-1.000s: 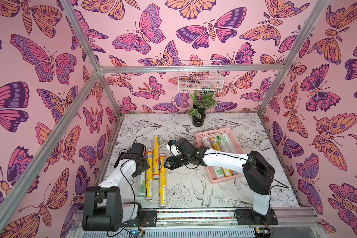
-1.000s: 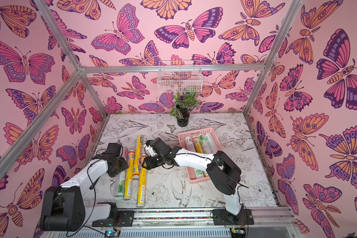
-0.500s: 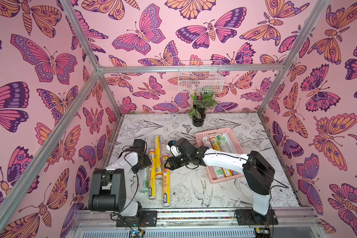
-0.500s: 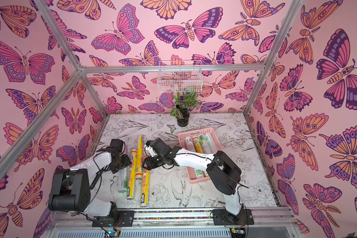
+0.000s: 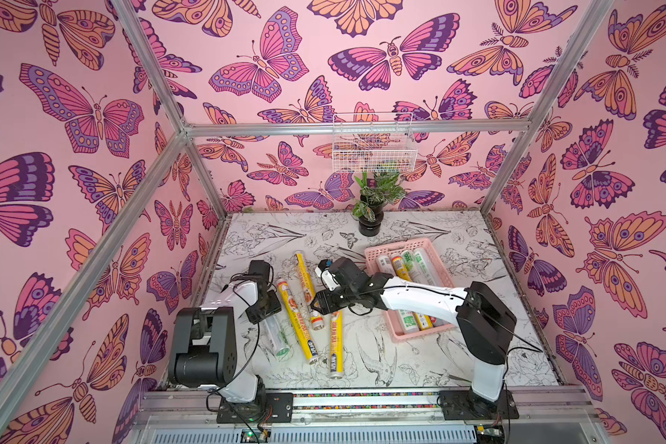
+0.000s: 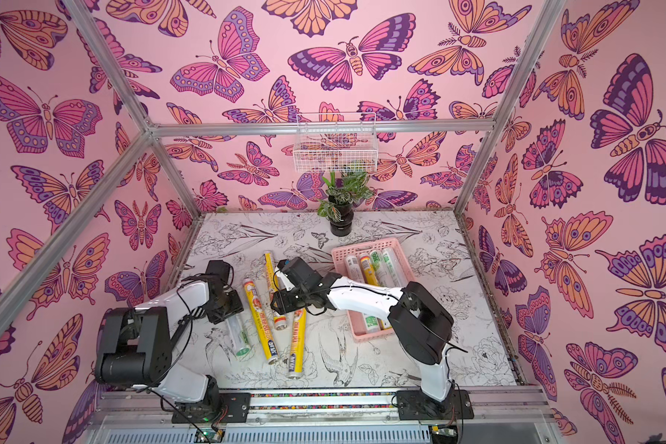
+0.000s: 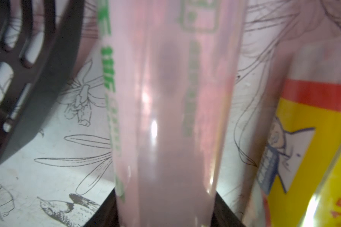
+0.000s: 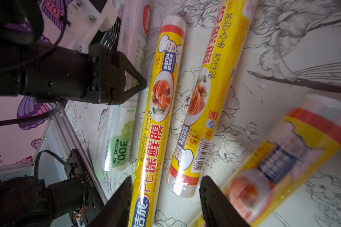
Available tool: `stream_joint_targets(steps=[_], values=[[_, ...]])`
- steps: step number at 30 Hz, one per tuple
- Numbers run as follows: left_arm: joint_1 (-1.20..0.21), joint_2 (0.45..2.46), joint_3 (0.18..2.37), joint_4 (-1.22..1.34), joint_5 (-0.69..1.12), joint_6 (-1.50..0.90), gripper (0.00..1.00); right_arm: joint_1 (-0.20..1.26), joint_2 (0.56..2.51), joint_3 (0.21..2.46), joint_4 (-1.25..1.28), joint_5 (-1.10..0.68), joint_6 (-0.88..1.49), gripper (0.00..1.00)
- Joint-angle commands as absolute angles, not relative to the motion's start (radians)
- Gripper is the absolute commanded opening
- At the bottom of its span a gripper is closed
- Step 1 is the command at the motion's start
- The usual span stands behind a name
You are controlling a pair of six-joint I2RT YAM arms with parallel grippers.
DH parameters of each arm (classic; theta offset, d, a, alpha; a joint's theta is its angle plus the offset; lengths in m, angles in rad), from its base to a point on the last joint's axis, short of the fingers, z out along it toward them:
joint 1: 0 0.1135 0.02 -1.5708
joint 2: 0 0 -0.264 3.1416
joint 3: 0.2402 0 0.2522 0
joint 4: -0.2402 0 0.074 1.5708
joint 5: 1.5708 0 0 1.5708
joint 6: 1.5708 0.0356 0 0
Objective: Put the plastic wrap into the basket
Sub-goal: Pick up the plastic wrap from the center of the board.
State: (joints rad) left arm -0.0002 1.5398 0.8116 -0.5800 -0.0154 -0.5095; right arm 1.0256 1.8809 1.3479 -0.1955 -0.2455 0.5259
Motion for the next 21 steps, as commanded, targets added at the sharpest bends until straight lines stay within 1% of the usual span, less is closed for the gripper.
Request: stream_joint_targets(steps=[1, 6, 12, 14, 17, 21], values=[[-0.007, 1.478, 0.834, -0.613, 0.093, -0.481, 0.30, 1.005, 1.784, 1.307, -0.216, -0.144, 0.526, 0.59], [-0.017, 1.385, 0.846, -0.620, 0.139, -0.470, 0.27, 0.968, 1.680, 1.241, -0.226, -0.054, 0.531, 0.59], [-0.063, 1.296, 0.884, -0.621, 0.218, -0.476, 0.18, 0.905, 1.526, 1.137, -0.240, 0.079, 0.545, 0.60], [-0.100, 1.265, 0.900, -0.620, 0.217, -0.505, 0.15, 0.882, 1.482, 1.103, -0.240, 0.118, 0.546, 0.60], [-0.177, 1.226, 0.948, -0.617, 0.214, -0.539, 0.15, 0.845, 1.419, 1.055, -0.260, 0.174, 0.551, 0.60], [-0.287, 1.241, 1.018, -0.579, 0.217, -0.609, 0.13, 0.777, 1.336, 0.982, -0.266, 0.167, 0.572, 0.60]])
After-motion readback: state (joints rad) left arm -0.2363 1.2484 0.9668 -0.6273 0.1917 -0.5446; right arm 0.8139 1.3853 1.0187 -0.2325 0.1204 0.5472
